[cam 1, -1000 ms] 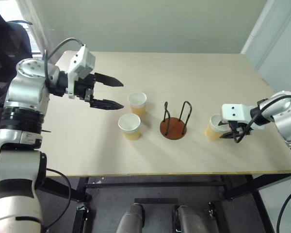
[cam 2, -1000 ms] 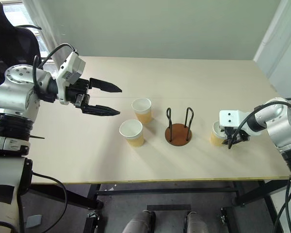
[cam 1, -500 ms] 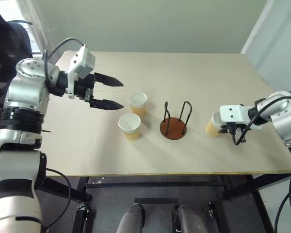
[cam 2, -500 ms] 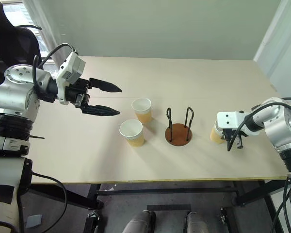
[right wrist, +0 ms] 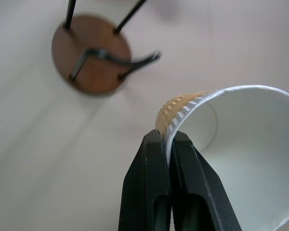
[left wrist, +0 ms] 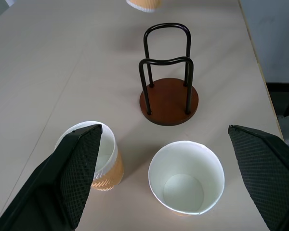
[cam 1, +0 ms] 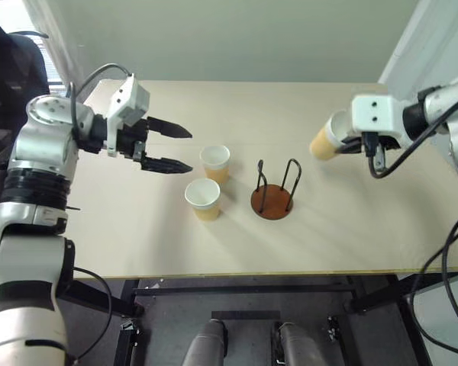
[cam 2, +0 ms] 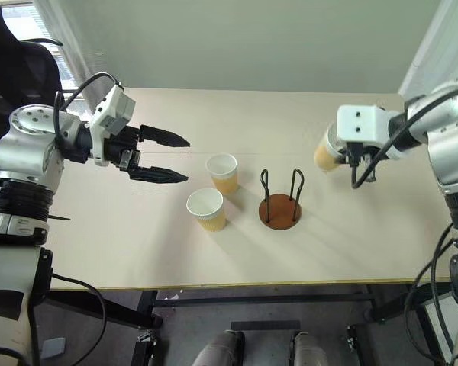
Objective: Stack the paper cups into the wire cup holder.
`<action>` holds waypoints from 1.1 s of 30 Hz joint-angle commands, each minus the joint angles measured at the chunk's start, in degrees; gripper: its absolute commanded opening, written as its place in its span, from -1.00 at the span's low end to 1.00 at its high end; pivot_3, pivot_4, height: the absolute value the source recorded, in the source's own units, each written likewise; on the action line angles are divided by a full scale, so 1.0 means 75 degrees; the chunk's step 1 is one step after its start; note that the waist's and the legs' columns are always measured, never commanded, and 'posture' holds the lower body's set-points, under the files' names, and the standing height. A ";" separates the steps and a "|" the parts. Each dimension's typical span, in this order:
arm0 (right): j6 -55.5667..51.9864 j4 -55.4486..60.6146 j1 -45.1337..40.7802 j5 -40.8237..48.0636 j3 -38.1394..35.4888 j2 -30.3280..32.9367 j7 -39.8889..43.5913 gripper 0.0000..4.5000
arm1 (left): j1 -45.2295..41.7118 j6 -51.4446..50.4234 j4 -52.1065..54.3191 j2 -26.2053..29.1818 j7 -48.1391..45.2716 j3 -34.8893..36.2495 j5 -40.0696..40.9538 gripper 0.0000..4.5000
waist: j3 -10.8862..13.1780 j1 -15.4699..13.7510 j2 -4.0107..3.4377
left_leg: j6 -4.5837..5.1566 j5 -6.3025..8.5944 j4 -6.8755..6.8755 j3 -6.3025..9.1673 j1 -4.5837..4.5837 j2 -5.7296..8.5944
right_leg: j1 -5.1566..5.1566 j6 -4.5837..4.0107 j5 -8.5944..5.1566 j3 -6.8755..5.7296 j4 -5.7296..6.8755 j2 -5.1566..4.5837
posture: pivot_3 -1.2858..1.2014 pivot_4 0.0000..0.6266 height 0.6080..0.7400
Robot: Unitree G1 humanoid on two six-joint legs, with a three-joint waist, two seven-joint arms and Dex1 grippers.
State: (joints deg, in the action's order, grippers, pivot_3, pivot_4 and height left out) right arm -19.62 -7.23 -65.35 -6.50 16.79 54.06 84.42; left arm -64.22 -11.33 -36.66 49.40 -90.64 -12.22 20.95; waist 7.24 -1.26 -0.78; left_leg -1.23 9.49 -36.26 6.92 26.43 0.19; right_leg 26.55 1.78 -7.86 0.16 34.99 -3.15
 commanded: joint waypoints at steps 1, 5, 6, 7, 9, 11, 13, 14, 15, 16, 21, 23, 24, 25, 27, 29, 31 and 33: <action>-0.0422 0.0485 -0.0418 0.0291 -0.0274 -0.0072 0.0122 -0.98 | -0.0318 0.0186 -0.0053 0.0033 -0.0248 0.0051 0.0020 1.00 | 0.0000 0.0000 0.0001 | -0.0002 0.0001 0.0001 0.0001 0.0000 0.0000 | 0.0000 -0.0005 -0.0003 -0.0002 0.0000 0.0000 | 0.03 -0.52 1.00; -0.0700 0.0705 -0.0597 0.0493 -0.0212 -0.0284 0.0154 -0.98 | -0.0384 0.0239 -0.0154 -0.0021 -0.0248 0.0013 -0.0006 1.00 | 0.0000 0.0000 0.0000 | -0.0005 0.0006 0.0001 0.0000 0.0001 0.0000 | 0.0001 -0.0013 -0.0009 -0.0002 -0.0001 0.0000 | 0.03 -0.52 1.00; -0.0751 0.0750 -0.0637 0.0535 -0.0196 -0.0344 0.0165 -0.98 | -0.0397 0.0251 -0.0176 -0.0034 -0.0248 0.0006 -0.0013 1.00 | 0.0000 0.0001 0.0000 | -0.0005 0.0006 0.0001 0.0000 0.0001 0.0001 | 0.0001 -0.0013 -0.0009 -0.0002 0.0000 -0.0001 | 0.03 -0.52 1.00; -0.0843 0.0880 -0.0632 0.0615 -0.0165 -0.0426 0.0208 -0.98 | -0.0407 0.0262 -0.0190 -0.0046 -0.0248 0.0003 -0.0013 1.00 | 0.0000 0.0003 0.0000 | -0.0005 0.0006 0.0001 0.0000 -0.0001 0.0000 | 0.0001 -0.0013 -0.0009 -0.0003 0.0001 0.0000 | 0.03 -0.52 1.00; -0.1006 0.1095 -0.0581 0.0731 -0.0120 -0.0539 0.0256 -0.98 | -0.0405 0.0281 -0.0197 -0.0054 -0.0248 0.0002 -0.0009 1.00 | 0.0000 0.0007 0.0000 | -0.0005 0.0006 0.0002 0.0000 -0.0001 -0.0001 | 0.0004 -0.0013 -0.0009 -0.0003 0.0005 0.0000 | 0.03 -0.52 1.00; -0.1101 0.1204 -0.0560 0.0788 -0.0082 -0.0628 0.0252 -0.98 | -0.0401 0.0287 -0.0197 -0.0055 -0.0248 0.0000 -0.0005 1.00 | 0.0000 0.0008 0.0000 | -0.0005 0.0006 0.0002 0.0000 -0.0001 -0.0002 | 0.0004 -0.0013 -0.0009 -0.0005 0.0005 0.0001 | 0.03 -0.52 1.00; -0.1154 0.1267 -0.0556 0.0825 -0.0050 -0.0696 0.0240 -0.98 | -0.0402 0.0286 -0.0197 -0.0054 -0.0248 -0.0001 -0.0004 1.00 | 0.0000 0.0006 0.0000 | -0.0005 0.0006 0.0001 0.0000 0.0000 -0.0002 | 0.0004 -0.0013 -0.0010 -0.0005 0.0004 0.0001 | 0.03 -0.52 1.00; -0.1172 0.1288 -0.0555 0.0833 -0.0042 -0.0718 0.0237 -0.98 | -0.0403 0.0284 -0.0195 -0.0053 -0.0248 -0.0001 -0.0004 1.00 | 0.0000 0.0002 0.0000 | -0.0005 0.0006 0.0000 0.0000 0.0000 -0.0001 | 0.0004 -0.0013 -0.0010 -0.0004 0.0004 0.0001 | 0.03 -0.52 1.00; -0.1204 0.1324 -0.0565 0.0857 -0.0024 -0.0785 0.0229 -0.98 | -0.0399 0.0281 -0.0190 -0.0048 -0.0248 0.0003 -0.0002 1.00 | 0.0000 -0.0002 0.0000 | -0.0005 0.0006 0.0000 0.0000 0.0001 0.0000 | 0.0004 -0.0013 -0.0010 -0.0004 0.0004 0.0001 | 0.03 -0.52 1.00; -0.1223 0.1356 -0.0569 0.0880 -0.0001 -0.0848 0.0226 -0.98 | -0.0396 0.0280 -0.0187 -0.0044 -0.0248 0.0008 -0.0004 1.00 | 0.0000 -0.0002 0.0000 | -0.0004 0.0006 -0.0001 0.0000 0.0001 0.0000 | 0.0004 -0.0013 -0.0010 -0.0004 0.0005 0.0000 | 0.03 -0.52 1.00; -0.1246 0.1537 -0.0374 0.0927 0.0150 -0.0989 0.0244 -0.98 | -0.0376 0.0287 -0.0171 -0.0032 -0.0248 0.0030 -0.0009 1.00 | 0.0000 0.0011 0.0000 | -0.0005 0.0006 -0.0001 0.0000 -0.0002 -0.0002 | 0.0006 -0.0014 -0.0009 -0.0004 0.0010 0.0001 | 0.03 -0.52 1.00; -0.1246 0.1631 -0.0235 0.0938 0.0222 -0.0980 0.0246 -0.98 | -0.0370 0.0289 -0.0170 -0.0025 -0.0248 0.0042 -0.0008 1.00 | 0.0000 0.0006 0.0000 | -0.0005 0.0006 -0.0001 0.0000 -0.0002 -0.0002 | 0.0006 -0.0015 -0.0010 -0.0005 0.0010 0.0001 | 0.03 -0.52 1.00; -0.1246 0.1663 -0.0183 0.0941 0.0248 -0.0977 0.0241 -0.98 | -0.0365 0.0290 -0.0168 -0.0020 -0.0248 0.0048 -0.0007 1.00 | 0.0000 0.0000 0.0000 | -0.0005 0.0006 -0.0001 0.0000 -0.0001 -0.0001 | 0.0006 -0.0015 -0.0010 -0.0005 0.0009 0.0001 | 0.03 -0.52 1.00; -0.1249 0.1680 -0.0155 0.0943 0.0260 -0.0975 0.0236 -0.98 | -0.0362 0.0290 -0.0166 -0.0016 -0.0248 0.0051 -0.0005 1.00 | 0.0000 -0.0002 0.0000 | -0.0005 0.0006 -0.0002 0.0000 0.0000 -0.0001 | 0.0005 -0.0015 -0.0010 -0.0004 0.0008 0.0000 | 0.03 -0.52 1.00; -0.1194 0.1703 -0.0081 0.0915 0.0300 -0.0954 0.0235 -0.98 | -0.0356 0.0290 -0.0165 -0.0010 -0.0248 0.0057 -0.0008 1.00 | 0.0000 0.0000 0.0000 | -0.0005 0.0006 -0.0004 -0.0001 0.0002 0.0000 | 0.0006 -0.0015 -0.0010 -0.0004 0.0008 0.0000 | 0.03 -0.52 1.00; -0.1049 0.1647 -0.0002 0.0827 0.0367 -0.0928 0.0213 -0.98 | -0.0353 0.0286 -0.0169 -0.0006 -0.0248 0.0072 -0.0015 1.00 | 0.0000 0.0004 0.0000 | -0.0005 0.0006 -0.0005 -0.0001 0.0001 0.0000 | 0.0006 -0.0016 -0.0010 -0.0004 0.0010 0.0000 | 0.03 -0.52 1.00; -0.0913 0.1568 0.0031 0.0749 0.0402 -0.0911 0.0189 -0.98 | -0.0349 0.0280 -0.0166 -0.0005 -0.0248 0.0083 -0.0019 1.00 | 0.0000 0.0005 0.0000 | -0.0005 0.0006 -0.0004 -0.0001 -0.0001 -0.0001 | 0.0006 -0.0016 -0.0010 -0.0004 0.0013 0.0000 | 0.03 -0.52 1.00; -0.0770 0.1482 0.0049 0.0679 0.0425 -0.0881 0.0172 -0.98 | -0.0344 0.0271 -0.0158 0.0003 -0.0248 0.0082 -0.0015 1.00 | 0.0000 0.0007 0.0000 | -0.0004 0.0005 -0.0005 -0.0001 -0.0002 -0.0001 | 0.0006 -0.0016 -0.0010 -0.0004 0.0015 0.0000 | 0.03 -0.52 1.00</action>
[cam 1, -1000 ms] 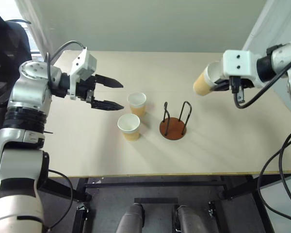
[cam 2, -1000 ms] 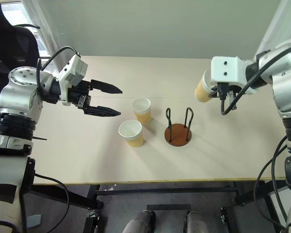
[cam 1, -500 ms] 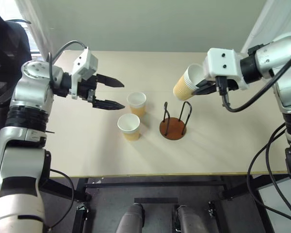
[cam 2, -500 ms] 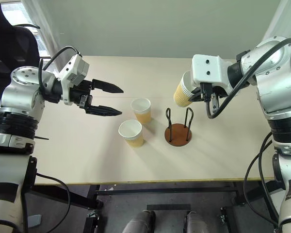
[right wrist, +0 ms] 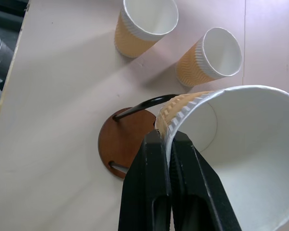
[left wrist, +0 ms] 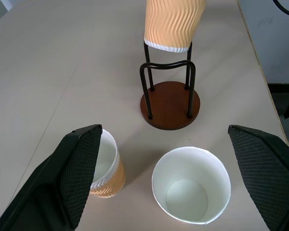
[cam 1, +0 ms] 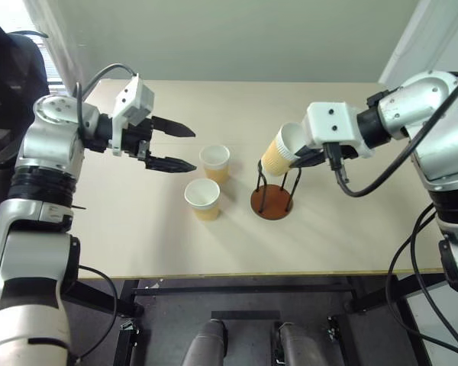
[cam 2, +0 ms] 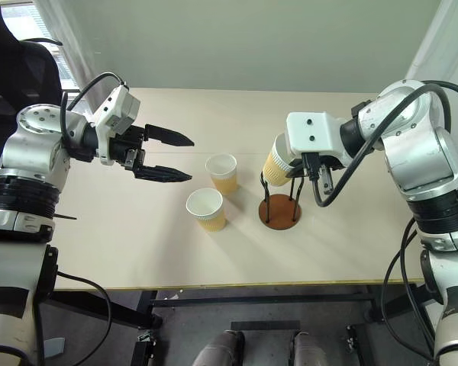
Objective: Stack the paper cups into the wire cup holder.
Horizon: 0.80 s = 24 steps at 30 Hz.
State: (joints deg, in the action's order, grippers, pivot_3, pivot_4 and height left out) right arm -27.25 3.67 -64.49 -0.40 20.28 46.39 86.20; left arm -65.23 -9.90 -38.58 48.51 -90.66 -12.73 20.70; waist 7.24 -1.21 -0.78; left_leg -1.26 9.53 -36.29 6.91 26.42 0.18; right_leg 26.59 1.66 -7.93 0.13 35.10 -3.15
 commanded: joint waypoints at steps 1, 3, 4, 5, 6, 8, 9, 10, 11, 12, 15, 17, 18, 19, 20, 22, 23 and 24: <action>0.0292 0.0005 -0.0059 -0.0150 -0.0033 0.0154 -0.0067 -0.98 | -0.0208 0.0079 0.0099 0.0124 -0.0246 0.0152 0.0019 1.00 | 0.0000 0.0001 0.0000 | 0.0000 0.0000 -0.0002 -0.0001 0.0000 0.0000 | 0.0000 0.0000 0.0000 0.0000 0.0001 0.0000 | 0.03 -0.52 1.00; 0.0359 -0.0033 -0.0059 -0.0176 -0.0026 0.0167 -0.0060 -0.98 | -0.0208 0.0078 0.0099 0.0131 -0.0246 0.0152 0.0018 1.00 | 0.0000 -0.0002 0.0000 | 0.0000 0.0000 -0.0003 0.0000 0.0000 0.0000 | 0.0000 0.0000 0.0000 0.0000 0.0002 0.0000 | 0.03 -0.52 1.00; 0.0393 -0.0053 -0.0060 -0.0193 -0.0025 0.0171 -0.0053 -0.98 | -0.0209 0.0077 0.0098 0.0133 -0.0246 0.0152 0.0018 1.00 | 0.0000 -0.0003 0.0000 | 0.0001 0.0000 -0.0003 0.0000 0.0000 0.0000 | 0.0000 0.0000 0.0000 0.0000 0.0002 0.0000 | 0.03 -0.52 1.00; 0.0433 -0.0073 -0.0062 -0.0215 -0.0022 0.0176 -0.0047 -0.98 | -0.0211 0.0079 0.0096 0.0136 -0.0246 0.0149 0.0018 1.00 | 0.0000 -0.0002 0.0000 | 0.0001 0.0000 -0.0003 0.0000 0.0000 0.0000 | 0.0000 0.0000 0.0000 0.0000 0.0002 0.0000 | 0.03 -0.52 1.00; 0.0461 -0.0084 -0.0059 -0.0230 -0.0020 0.0182 -0.0043 -0.98 | -0.0208 0.0078 0.0100 0.0141 -0.0246 0.0148 0.0020 1.00 | 0.0000 -0.0001 0.0000 | 0.0000 0.0000 -0.0003 -0.0001 0.0000 0.0000 | 0.0000 0.0000 0.0000 0.0000 0.0002 0.0000 | 0.03 -0.52 1.00; 0.0547 -0.0115 -0.0051 -0.0278 -0.0008 0.0204 -0.0034 -0.98 | -0.0203 0.0082 0.0104 0.0149 -0.0246 0.0144 0.0023 1.00 | 0.0000 0.0000 0.0000 | 0.0000 0.0000 -0.0003 0.0000 0.0000 0.0000 | 0.0000 -0.0001 0.0000 0.0000 0.0002 0.0000 | 0.03 -0.52 1.00; 0.0577 -0.0127 -0.0047 -0.0295 -0.0007 0.0212 -0.0026 -0.98 | -0.0203 0.0078 0.0106 0.0150 -0.0246 0.0145 0.0026 1.00 | 0.0000 0.0000 0.0000 | 0.0000 0.0000 -0.0003 -0.0001 0.0000 0.0000 | 0.0000 -0.0001 0.0000 0.0000 0.0002 0.0000 | 0.03 -0.52 1.00; 0.0605 -0.0123 -0.0038 -0.0305 -0.0006 0.0231 -0.0005 -0.98 | -0.0198 0.0076 0.0114 0.0155 -0.0246 0.0145 0.0030 1.00 | 0.0000 0.0000 0.0000 | 0.0000 0.0000 -0.0003 0.0000 0.0000 0.0000 | 0.0000 -0.0001 0.0000 0.0000 0.0002 0.0000 | 0.03 -0.52 1.00; 0.0624 -0.0119 -0.0032 -0.0309 -0.0008 0.0244 0.0014 -0.98 | -0.0192 0.0074 0.0122 0.0161 -0.0246 0.0144 0.0035 1.00 | 0.0000 -0.0001 0.0000 | 0.0000 0.0000 -0.0002 0.0000 0.0000 0.0000 | 0.0000 0.0000 0.0000 0.0000 0.0002 0.0000 | 0.03 -0.52 1.00; 0.0636 -0.0113 -0.0027 -0.0305 -0.0012 0.0259 0.0036 -0.98 | -0.0194 0.0076 0.0118 0.0160 -0.0246 0.0145 0.0033 1.00 | 0.0000 -0.0001 0.0000 | 0.0000 0.0000 -0.0002 0.0000 0.0000 0.0000 | 0.0000 0.0000 0.0000 0.0000 0.0001 0.0000 | 0.03 -0.52 1.00; 0.0657 -0.0063 -0.0001 -0.0287 -0.0012 0.0317 0.0113 -0.98 | -0.0194 0.0074 0.0119 0.0165 -0.0246 0.0144 0.0034 1.00 | 0.0000 -0.0001 0.0000 | 0.0000 0.0000 -0.0003 0.0000 0.0000 0.0000 | 0.0000 0.0000 0.0000 0.0000 0.0001 0.0000 | 0.03 -0.52 1.00; 0.0640 0.0024 0.0035 -0.0263 -0.0015 0.0360 0.0182 -0.98 | -0.0185 0.0059 0.0140 0.0176 -0.0246 0.0145 0.0043 1.00 | 0.0000 -0.0003 0.0000 | 0.0001 0.0000 -0.0003 0.0000 0.0000 0.0000 | 0.0000 0.0000 0.0000 0.0000 0.0002 0.0000 | 0.03 -0.52 1.00; 0.0632 0.0059 0.0048 -0.0248 -0.0013 0.0367 0.0207 -0.98 | -0.0190 0.0062 0.0133 0.0173 -0.0246 0.0147 0.0037 1.00 | 0.0000 -0.0002 0.0000 | 0.0000 0.0000 -0.0003 -0.0001 0.0000 0.0000 | 0.0000 0.0000 0.0000 0.0000 0.0002 0.0000 | 0.03 -0.52 1.00; 0.0629 0.0083 0.0057 -0.0247 -0.0009 0.0370 0.0217 -0.98 | -0.0192 0.0058 0.0132 0.0172 -0.0246 0.0149 0.0036 1.00 | 0.0000 -0.0001 0.0000 | 0.0001 0.0000 -0.0004 -0.0001 0.0001 0.0000 | 0.0000 0.0000 0.0000 0.0000 0.0002 0.0000 | 0.03 -0.52 1.00; 0.0635 0.0099 0.0063 -0.0252 -0.0003 0.0371 0.0226 -0.98 | -0.0192 0.0059 0.0130 0.0170 -0.0246 0.0151 0.0031 1.00 | 0.0000 0.0000 0.0000 | 0.0000 0.0000 -0.0004 -0.0001 0.0000 0.0000 | 0.0000 0.0000 0.0000 0.0000 0.0002 0.0000 | 0.03 -0.52 1.00; 0.0637 0.0117 0.0067 -0.0265 0.0006 0.0359 0.0235 -0.98 | -0.0188 0.0054 0.0137 0.0169 -0.0246 0.0153 0.0030 1.00 | 0.0000 0.0001 0.0000 | 0.0000 0.0000 -0.0004 -0.0001 0.0000 0.0000 | 0.0000 0.0000 0.0000 0.0000 0.0002 0.0000 | 0.03 -0.52 1.00; 0.0644 0.0124 0.0068 -0.0272 0.0010 0.0356 0.0242 -0.98 | -0.0184 0.0050 0.0144 0.0170 -0.0246 0.0155 0.0030 1.00 | 0.0000 0.0001 0.0000 | 0.0000 0.0000 -0.0004 -0.0001 0.0000 0.0000 | 0.0000 0.0000 0.0000 0.0000 0.0003 0.0000 | 0.03 -0.52 1.00; 0.0659 0.0118 0.0063 -0.0291 0.0024 0.0344 0.0237 -0.98 | -0.0180 0.0044 0.0151 0.0170 -0.0246 0.0158 0.0031 1.00 | 0.0000 0.0001 0.0000 | 0.0001 0.0000 -0.0004 -0.0001 0.0000 0.0000 | 0.0000 0.0000 0.0000 0.0000 0.0003 0.0000 | 0.03 -0.52 1.00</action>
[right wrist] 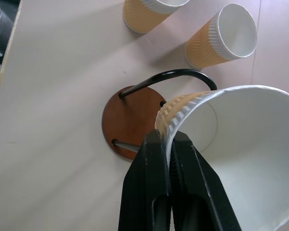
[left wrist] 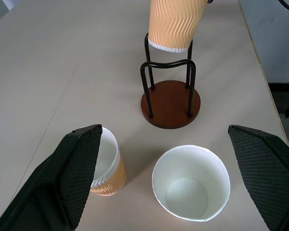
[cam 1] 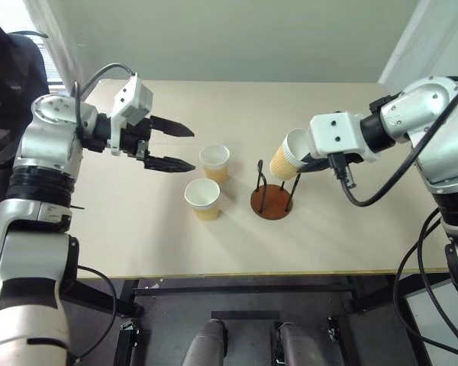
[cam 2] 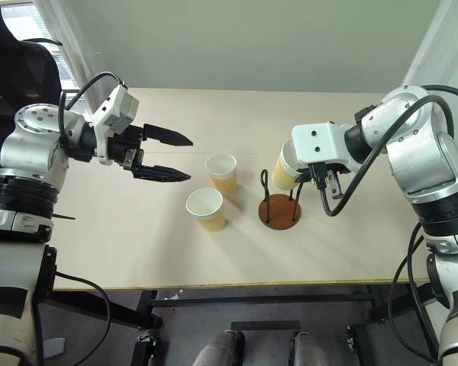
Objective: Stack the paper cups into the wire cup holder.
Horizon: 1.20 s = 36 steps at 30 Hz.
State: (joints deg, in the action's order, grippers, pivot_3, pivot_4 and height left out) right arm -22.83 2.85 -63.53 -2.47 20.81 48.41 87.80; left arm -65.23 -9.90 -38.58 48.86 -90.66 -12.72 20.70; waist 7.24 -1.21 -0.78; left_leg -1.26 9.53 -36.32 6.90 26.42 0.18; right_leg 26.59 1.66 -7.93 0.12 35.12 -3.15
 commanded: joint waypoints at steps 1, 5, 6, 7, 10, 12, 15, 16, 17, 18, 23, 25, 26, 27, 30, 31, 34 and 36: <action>0.0089 0.0219 -0.0070 -0.0032 -0.0034 0.0066 0.0020 -0.98 | -0.0178 0.0040 0.0156 0.0124 -0.0245 0.0160 0.0031 1.00 | 0.0000 -0.0001 0.0000 | 0.0000 0.0000 0.0000 0.0000 0.0000 0.0000 | 0.0000 0.0000 0.0000 0.0000 0.0000 0.0000 | 0.03 -0.52 1.00; 0.0156 0.0187 -0.0116 -0.0072 0.0013 -0.0001 -0.0019 -0.98 | -0.0171 0.0031 0.0155 0.0129 -0.0245 0.0167 0.0023 1.00 | 0.0000 0.0000 0.0000 | 0.0001 0.0000 -0.0001 0.0000 0.0000 0.0000 | 0.0000 0.0000 0.0000 0.0000 0.0000 0.0000 | 0.03 -0.52 1.00; 0.0139 0.0192 -0.0134 -0.0052 0.0009 -0.0036 -0.0031 -0.98 | -0.0171 0.0032 0.0154 0.0133 -0.0245 0.0168 0.0018 1.00 | 0.0000 0.0000 0.0000 | 0.0001 0.0000 -0.0001 0.0000 0.0000 0.0000 | 0.0000 0.0000 0.0000 0.0000 0.0000 0.0000 | 0.03 -0.52 1.00; 0.0143 0.0194 -0.0142 -0.0045 0.0003 -0.0057 -0.0046 -0.98 | -0.0171 0.0033 0.0156 0.0136 -0.0245 0.0168 0.0015 1.00 | 0.0000 0.0001 0.0000 | 0.0001 0.0000 -0.0001 0.0000 0.0000 0.0000 | 0.0000 0.0000 0.0000 0.0000 0.0000 0.0000 | 0.03 -0.52 1.00; 0.0126 0.0187 -0.0159 -0.0066 -0.0015 -0.0117 -0.0114 -0.82 | -0.0173 0.0033 0.0154 0.0139 -0.0245 0.0171 0.0011 1.00 | 0.0000 -0.0001 0.0000 | 0.0001 0.0000 -0.0001 0.0000 0.0000 0.0000 | 0.0000 0.0000 0.0000 0.0000 0.0001 0.0000 | 0.03 -0.52 1.00; -0.0009 0.0180 -0.0203 -0.0077 -0.0040 -0.0212 -0.0230 -0.59 | -0.0170 0.0034 0.0156 0.0146 -0.0245 0.0176 0.0008 1.00 | 0.0000 -0.0001 0.0000 | 0.0001 0.0000 -0.0001 0.0000 0.0000 0.0000 | 0.0000 0.0000 0.0000 0.0000 0.0001 0.0000 | 0.03 -0.52 1.00; -0.0130 0.0161 -0.0252 -0.0106 -0.0050 -0.0258 -0.0314 -0.43 | -0.0176 0.0032 0.0153 0.0158 -0.0245 0.0186 0.0004 1.00 | 0.0000 0.0005 0.0000 | 0.0001 0.0000 -0.0003 0.0000 -0.0001 0.0000 | 0.0000 -0.0001 0.0001 0.0000 0.0002 0.0000 | 0.03 -0.52 1.00; -0.0131 0.0150 -0.0257 -0.0119 -0.0061 -0.0268 -0.0339 -0.43 | -0.0181 0.0029 0.0149 0.0162 -0.0245 0.0188 0.0005 1.00 | 0.0000 0.0001 0.0000 | 0.0001 0.0000 -0.0003 0.0001 -0.0001 0.0000 | 0.0000 -0.0001 0.0001 0.0000 0.0003 0.0000 | 0.03 -0.52 1.00; -0.0122 0.0133 -0.0261 -0.0132 -0.0078 -0.0282 -0.0375 -0.43 | -0.0188 0.0033 0.0141 0.0163 -0.0245 0.0189 0.0001 1.00 | 0.0000 0.0000 0.0000 | 0.0001 0.0000 -0.0003 0.0001 -0.0001 0.0000 | 0.0000 -0.0001 0.0001 0.0000 0.0004 0.0000 | 0.03 -0.52 1.00; -0.0125 0.0108 -0.0270 -0.0145 -0.0100 -0.0306 -0.0432 -0.43 | -0.0194 0.0039 0.0131 0.0163 -0.0245 0.0190 -0.0004 1.00 | 0.0000 0.0000 0.0000 | 0.0001 0.0000 -0.0003 0.0001 -0.0001 0.0000 | 0.0000 -0.0001 0.0001 0.0000 0.0003 0.0000 | 0.03 -0.52 1.00; -0.0696 -0.0086 -0.0330 0.0150 -0.0507 -0.0445 -0.0766 -0.43 | -0.0235 0.0140 0.0012 0.0097 -0.0224 0.0341 -0.0151 1.00 | 0.0000 0.0004 0.0000 | 0.0001 0.0000 -0.0004 0.0001 -0.0002 0.0000 | 0.0000 -0.0002 0.0001 0.0000 0.0004 0.0000 | 0.03 -0.52 1.00; -0.1028 -0.0281 -0.0262 0.0479 -0.0866 -0.0338 -0.0792 -0.43 | -0.0264 0.0186 -0.0077 0.0040 -0.0214 0.0454 -0.0249 1.00 | 0.0000 -0.0009 0.0000 | 0.0001 -0.0001 -0.0004 0.0001 -0.0002 0.0000 | 0.0000 -0.0002 0.0001 0.0000 0.0005 0.0000 | 0.03 -0.52 1.00; -0.1199 -0.0392 -0.0211 0.0634 -0.1033 -0.0285 -0.0829 -0.43 | -0.0275 0.0211 -0.0118 0.0020 -0.0207 0.0490 -0.0290 1.00 | 0.0000 -0.0017 0.0000 | 0.0001 -0.0001 -0.0005 0.0000 -0.0001 0.0001 | 0.0000 -0.0002 0.0001 0.0000 0.0005 0.0000 | 0.03 -0.52 1.00; -0.1435 -0.0536 -0.0163 0.0830 -0.1243 -0.0254 -0.0874 -0.43 | -0.0297 0.0259 -0.0197 0.0017 -0.0221 0.0499 -0.0360 1.00 | 0.0000 -0.0023 0.0000 | 0.0001 -0.0001 -0.0006 0.0000 0.0001 0.0001 | 0.0000 -0.0002 0.0001 0.0001 0.0002 0.0000 | 0.03 -0.52 1.00; -0.1586 -0.0929 -0.0034 0.1135 -0.1691 -0.0210 -0.1152 -0.43 | -0.0421 0.0489 -0.0522 -0.0012 -0.0229 0.0475 -0.0668 1.00 | 0.0000 -0.0030 0.0000 | 0.0001 0.0000 -0.0008 0.0000 0.0003 0.0002 | -0.0001 -0.0002 0.0001 0.0002 -0.0001 -0.0001 | 0.03 -0.52 1.00; -0.1542 -0.1083 0.0018 0.1193 -0.1827 -0.0196 -0.1258 -0.43 | -0.0480 0.0616 -0.0656 -0.0027 -0.0225 0.0441 -0.0800 1.00 | 0.0000 -0.0028 0.0000 | 0.0001 0.0000 -0.0008 0.0000 0.0003 0.0002 | -0.0001 -0.0002 0.0001 0.0002 0.0000 -0.0001 | 0.03 -0.52 1.00; -0.1411 -0.1446 0.0180 0.1461 -0.2236 -0.0257 -0.1557 -0.43 | -0.0619 0.1329 -0.1056 -0.0068 -0.0139 0.0291 -0.1321 1.00 | 0.0000 -0.0020 0.0001 | 0.0000 0.0000 -0.0007 0.0001 0.0000 0.0001 | -0.0001 -0.0002 0.0001 0.0002 0.0002 -0.0001 | 0.03 -0.52 1.00; -0.1452 -0.1667 0.0299 0.1694 -0.2586 -0.0378 -0.1863 -0.43 | -0.0778 0.2562 -0.1443 -0.0051 0.0267 -0.0075 -0.2174 1.00 | 0.0000 -0.0017 0.0000 | 0.0001 -0.0001 -0.0006 0.0000 -0.0002 0.0000 | -0.0001 -0.0002 0.0001 0.0002 0.0003 -0.0001 | 0.03 -0.52 1.00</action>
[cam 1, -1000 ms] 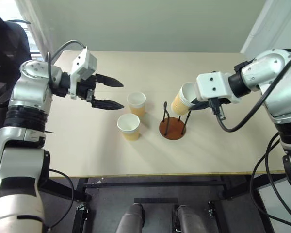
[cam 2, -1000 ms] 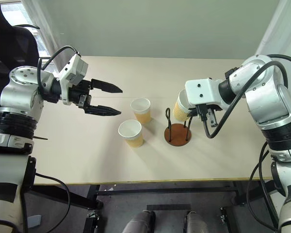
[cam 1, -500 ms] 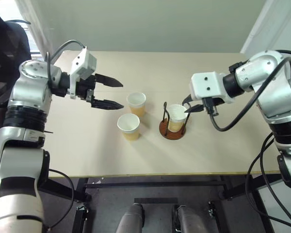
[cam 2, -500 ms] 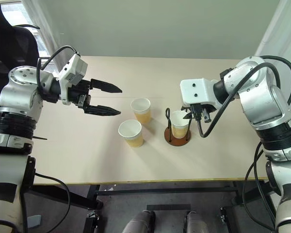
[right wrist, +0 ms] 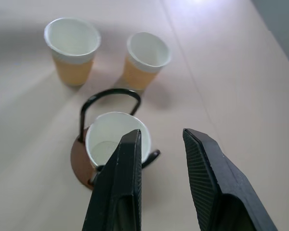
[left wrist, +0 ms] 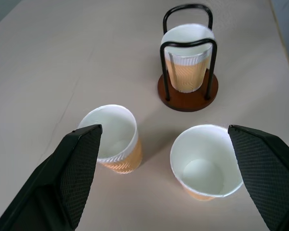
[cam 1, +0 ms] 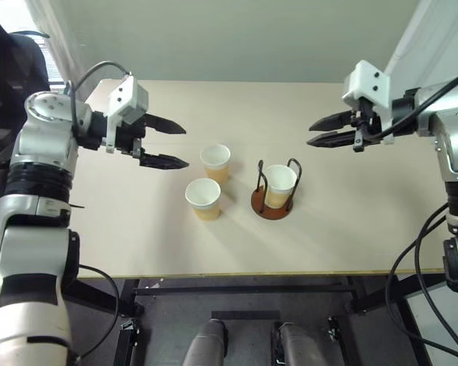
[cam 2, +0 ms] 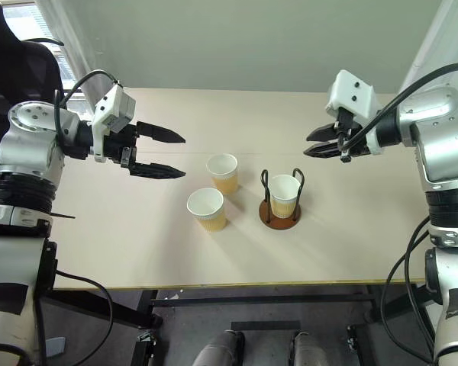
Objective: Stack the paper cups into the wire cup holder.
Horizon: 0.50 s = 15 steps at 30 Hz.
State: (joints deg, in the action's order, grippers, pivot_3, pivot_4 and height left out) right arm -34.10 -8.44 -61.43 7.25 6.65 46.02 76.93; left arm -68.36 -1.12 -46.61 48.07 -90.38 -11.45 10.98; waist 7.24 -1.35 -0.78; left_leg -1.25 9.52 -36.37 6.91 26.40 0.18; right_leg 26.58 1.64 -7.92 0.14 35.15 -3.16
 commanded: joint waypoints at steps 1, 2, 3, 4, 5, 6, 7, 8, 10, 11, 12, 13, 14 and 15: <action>0.0228 -0.0152 0.0137 0.0462 -0.0856 -0.0126 -0.0610 -0.43 | -0.0490 0.1737 -0.0533 0.0005 0.0245 -0.0322 -0.1086 1.00 | 0.0000 0.0003 0.0000 | 0.0000 0.0000 -0.0001 0.0000 0.0000 0.0000 | 0.0000 0.0000 0.0000 0.0001 0.0000 0.0000 | 0.03 -0.52 1.00; 0.0244 -0.0114 0.0221 0.0511 -0.0890 -0.0113 -0.0662 -0.43 | -0.0616 0.1914 -0.0679 -0.0064 0.0218 -0.0328 -0.1175 1.00 | 0.0000 0.0000 0.0000 | 0.0001 0.0000 -0.0001 -0.0002 -0.0001 0.0000 | 0.0000 0.0001 0.0000 0.0003 0.0001 0.0000 | 0.03 -0.52 1.00; 0.0255 -0.0044 0.0318 0.0596 -0.0914 -0.0085 -0.0633 -0.43 | -0.0738 0.2007 -0.0816 -0.0145 0.0152 -0.0294 -0.1196 1.00 | 0.0000 -0.0006 0.0000 | 0.0001 0.0000 -0.0002 0.0001 0.0000 0.0000 | 0.0000 0.0001 0.0001 0.0002 0.0000 0.0000 | 0.03 -0.52 1.00; 0.0296 0.0031 0.0449 0.0660 -0.0932 -0.0033 -0.0611 -0.43 | -0.0870 0.2189 -0.0964 -0.0231 0.0116 -0.0282 -0.1264 1.00 | 0.0000 -0.0010 0.0001 | 0.0003 -0.0001 -0.0001 -0.0001 0.0002 0.0002 | 0.0000 0.0002 0.0001 0.0001 -0.0001 0.0001 | 0.03 -0.52 1.00; 0.0164 0.0070 0.0531 0.0763 -0.0899 0.0050 -0.0481 -0.43 | -0.0982 0.2355 -0.1106 -0.0297 0.0085 -0.0289 -0.1358 1.00 | 0.0000 -0.0021 0.0002 | 0.0003 -0.0001 -0.0002 0.0000 0.0005 0.0002 | 0.0000 0.0002 0.0001 0.0000 -0.0004 0.0000 | 0.03 -0.52 1.00; 0.0087 0.0106 0.0606 0.0893 -0.0922 0.0092 -0.0407 -0.43 | -0.1097 0.2522 -0.1265 -0.0355 0.0072 -0.0323 -0.1485 1.00 | 0.0001 -0.0020 0.0002 | 0.0003 -0.0002 -0.0004 0.0003 0.0011 0.0002 | -0.0001 0.0004 0.0002 0.0000 -0.0008 -0.0001 | 0.03 -0.52 1.00; 0.0056 0.0137 0.0660 0.0982 -0.0953 0.0114 -0.0405 -0.43 | -0.1200 0.2672 -0.1428 -0.0403 0.0091 -0.0359 -0.1625 1.00 | 0.0001 -0.0017 0.0002 | 0.0004 -0.0002 -0.0002 -0.0001 0.0013 0.0005 | 0.0000 0.0005 0.0002 0.0000 -0.0013 0.0001 | 0.03 -0.52 1.00; -0.0021 0.0180 0.0705 0.1119 -0.1004 0.0123 -0.0380 -0.43 | -0.1302 0.2832 -0.1594 -0.0453 0.0159 -0.0405 -0.1782 1.00 | 0.0001 -0.0015 0.0002 | 0.0006 0.0000 -0.0004 -0.0002 0.0016 0.0005 | 0.0001 0.0006 0.0003 0.0002 -0.0015 -0.0001 | 0.03 -0.52 1.00; -0.0209 0.0348 0.0878 0.1326 -0.1025 0.0220 -0.0312 -0.43 | -0.1567 0.3141 -0.1967 -0.0646 0.0555 -0.0494 -0.2136 1.00 | 0.0001 -0.0011 0.0002 | 0.0010 0.0003 -0.0001 -0.0011 0.0018 0.0009 | 0.0001 0.0009 0.0003 0.0002 -0.0020 -0.0002 | 0.03 -0.52 1.00; -0.0410 0.0448 0.0959 0.1431 -0.0995 0.0296 -0.0242 -0.43 | -0.1691 0.3281 -0.2116 -0.0746 0.0735 -0.0513 -0.2267 1.00 | 0.0001 -0.0018 0.0002 | 0.0012 0.0004 -0.0004 -0.0007 0.0020 0.0008 | 0.0001 0.0011 0.0001 0.0003 -0.0020 -0.0004 | 0.03 -0.52 1.00; -0.0505 0.0538 0.1031 0.1489 -0.0967 0.0356 -0.0231 -0.43 | -0.1799 0.3407 -0.2247 -0.0833 0.0879 -0.0515 -0.2370 1.00 | 0.0001 -0.0024 0.0001 | 0.0012 0.0005 -0.0006 -0.0006 0.0021 0.0006 | 0.0001 0.0015 -0.0001 0.0005 -0.0020 -0.0007 | 0.03 -0.52 1.00; -0.0606 0.0615 0.1099 0.1523 -0.0929 0.0416 -0.0236 -0.43 | -0.1907 0.3507 -0.2361 -0.0920 0.0994 -0.0510 -0.2445 1.00 | 0.0000 -0.0024 0.0003 | 0.0014 0.0005 -0.0007 -0.0009 0.0026 0.0011 | 0.0001 0.0019 -0.0001 0.0002 -0.0022 -0.0003 | 0.03 -0.52 1.00; -0.0704 0.0671 0.1152 0.1564 -0.0902 0.0467 -0.0235 -0.43 | -0.1998 0.3572 -0.2455 -0.0995 0.1054 -0.0498 -0.2498 1.00 | 0.0001 -0.0023 0.0002 | 0.0014 0.0007 -0.0015 -0.0002 0.0031 0.0009 | 0.0002 0.0021 -0.0002 0.0002 -0.0022 -0.0004 | 0.03 -0.52 1.00; -0.0789 0.0695 0.1187 0.1597 -0.0900 0.0502 -0.0260 -0.43 | -0.2079 0.3620 -0.2535 -0.1066 0.1059 -0.0477 -0.2529 1.00 | 0.0003 -0.0020 0.0003 | 0.0017 0.0009 -0.0020 -0.0004 0.0037 0.0009 | 0.0002 0.0022 -0.0002 0.0003 -0.0024 -0.0002 | 0.03 -0.52 1.00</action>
State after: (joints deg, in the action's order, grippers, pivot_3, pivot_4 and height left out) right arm -39.03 -5.31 -52.15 17.84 1.15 48.59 75.05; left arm -81.13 24.70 -65.37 39.82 -83.43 -15.87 -7.46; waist 7.26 -1.51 -0.76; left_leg -1.11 9.61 -36.56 6.84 26.72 0.28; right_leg 26.63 1.83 -7.93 0.14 34.97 -3.14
